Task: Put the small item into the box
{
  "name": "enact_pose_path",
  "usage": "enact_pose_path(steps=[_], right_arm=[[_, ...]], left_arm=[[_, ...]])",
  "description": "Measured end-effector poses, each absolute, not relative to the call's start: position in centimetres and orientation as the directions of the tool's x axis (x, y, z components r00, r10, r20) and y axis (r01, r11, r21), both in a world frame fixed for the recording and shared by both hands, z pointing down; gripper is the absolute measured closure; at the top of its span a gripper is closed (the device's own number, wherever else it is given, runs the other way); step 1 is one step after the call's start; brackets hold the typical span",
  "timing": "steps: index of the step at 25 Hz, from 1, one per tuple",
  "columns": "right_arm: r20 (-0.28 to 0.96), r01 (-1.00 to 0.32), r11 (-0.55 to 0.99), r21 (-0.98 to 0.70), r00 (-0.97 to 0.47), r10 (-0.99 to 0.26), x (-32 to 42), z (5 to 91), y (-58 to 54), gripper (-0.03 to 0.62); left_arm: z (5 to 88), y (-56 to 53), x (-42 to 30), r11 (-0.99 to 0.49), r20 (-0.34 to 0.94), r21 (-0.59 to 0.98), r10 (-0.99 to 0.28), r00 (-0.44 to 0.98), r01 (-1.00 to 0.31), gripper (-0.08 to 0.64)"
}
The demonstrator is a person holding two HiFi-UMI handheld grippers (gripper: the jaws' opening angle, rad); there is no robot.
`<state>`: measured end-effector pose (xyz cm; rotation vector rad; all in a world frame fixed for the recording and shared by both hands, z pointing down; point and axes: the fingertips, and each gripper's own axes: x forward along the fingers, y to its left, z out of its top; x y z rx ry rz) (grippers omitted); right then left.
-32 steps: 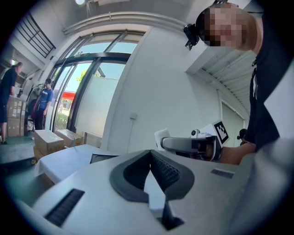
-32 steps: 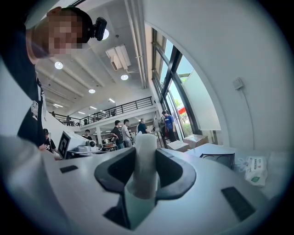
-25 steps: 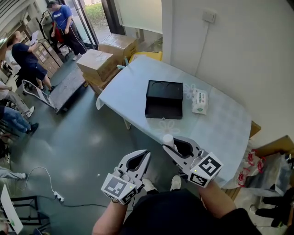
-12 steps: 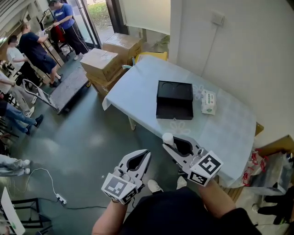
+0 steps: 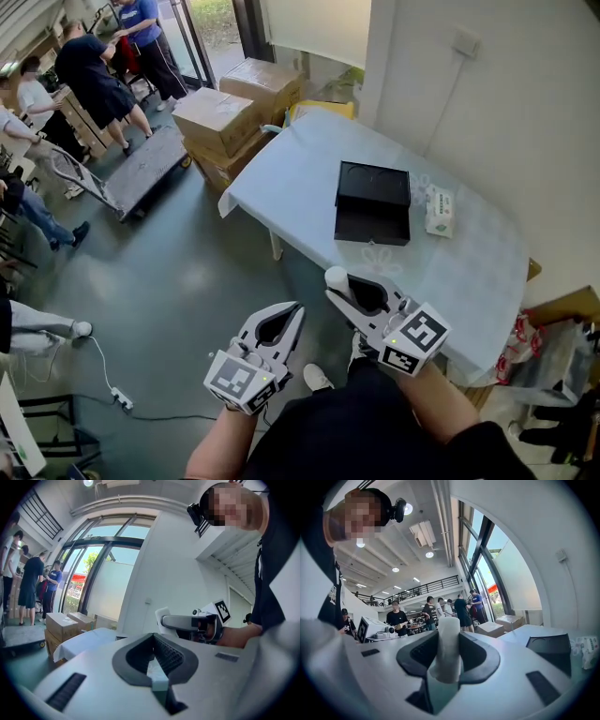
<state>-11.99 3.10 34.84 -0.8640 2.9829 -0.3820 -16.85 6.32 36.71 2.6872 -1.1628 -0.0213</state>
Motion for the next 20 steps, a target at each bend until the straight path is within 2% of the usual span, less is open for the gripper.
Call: enact_pose_path(steps=[9,20], right_arm=[[0.064,-0.487,0.838,-0.244,-0.871,-0.488,-12.0,35.2,0.7,0.454],[0.073,-0.506,0.816,-0.281,-0.859,-0.507,-7.0,36.6,-6.0,0.454]], left_arm=[[37.2,4.4,-16.5,-0.632,0.089,0.216,-0.746,0.660,-0.744,0.552],[38.1,-1.5,-11.8,-0.644,0.119,0.204,-0.731,0.672,-0.737,0.552]])
